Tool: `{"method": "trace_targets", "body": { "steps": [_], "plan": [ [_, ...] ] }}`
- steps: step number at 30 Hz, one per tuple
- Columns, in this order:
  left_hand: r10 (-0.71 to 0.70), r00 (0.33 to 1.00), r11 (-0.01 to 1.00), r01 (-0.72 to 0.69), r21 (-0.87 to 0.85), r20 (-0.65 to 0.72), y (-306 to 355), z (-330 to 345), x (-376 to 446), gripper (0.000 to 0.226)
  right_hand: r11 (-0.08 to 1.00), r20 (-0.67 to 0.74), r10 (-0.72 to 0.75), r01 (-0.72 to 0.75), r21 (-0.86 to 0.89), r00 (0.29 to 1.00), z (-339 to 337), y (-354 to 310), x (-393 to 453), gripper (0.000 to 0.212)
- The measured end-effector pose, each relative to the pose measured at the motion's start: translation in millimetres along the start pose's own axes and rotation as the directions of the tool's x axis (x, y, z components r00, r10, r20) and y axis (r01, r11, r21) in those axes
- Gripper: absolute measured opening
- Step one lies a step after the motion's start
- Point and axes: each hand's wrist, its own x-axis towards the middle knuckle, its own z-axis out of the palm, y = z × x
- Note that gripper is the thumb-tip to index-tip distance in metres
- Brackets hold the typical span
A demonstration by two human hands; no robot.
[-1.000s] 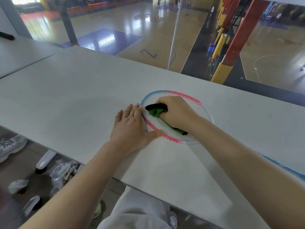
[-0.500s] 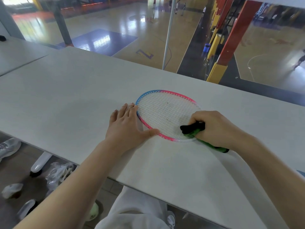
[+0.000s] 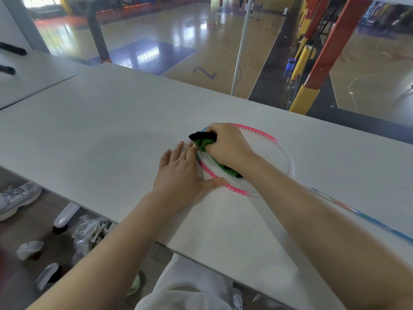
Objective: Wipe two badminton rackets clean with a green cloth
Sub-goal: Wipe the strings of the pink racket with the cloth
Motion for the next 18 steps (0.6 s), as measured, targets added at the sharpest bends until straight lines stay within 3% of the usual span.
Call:
{"method": "trace_targets", "body": {
  "steps": [10,18],
  "plan": [
    [-0.015,1.0,1.0,0.015,-0.017,-0.014,-3,4,1,0.126,0.996,0.053,-0.01,0.015,-0.091,0.999,-17,11,-19,0.012],
    [-0.042,0.998,0.999,0.043,-0.029,0.041,-1,1,1,0.127,0.989,0.077,0.089,-0.079,-0.126,0.993,-60,42,-77,0.02]
  ]
}}
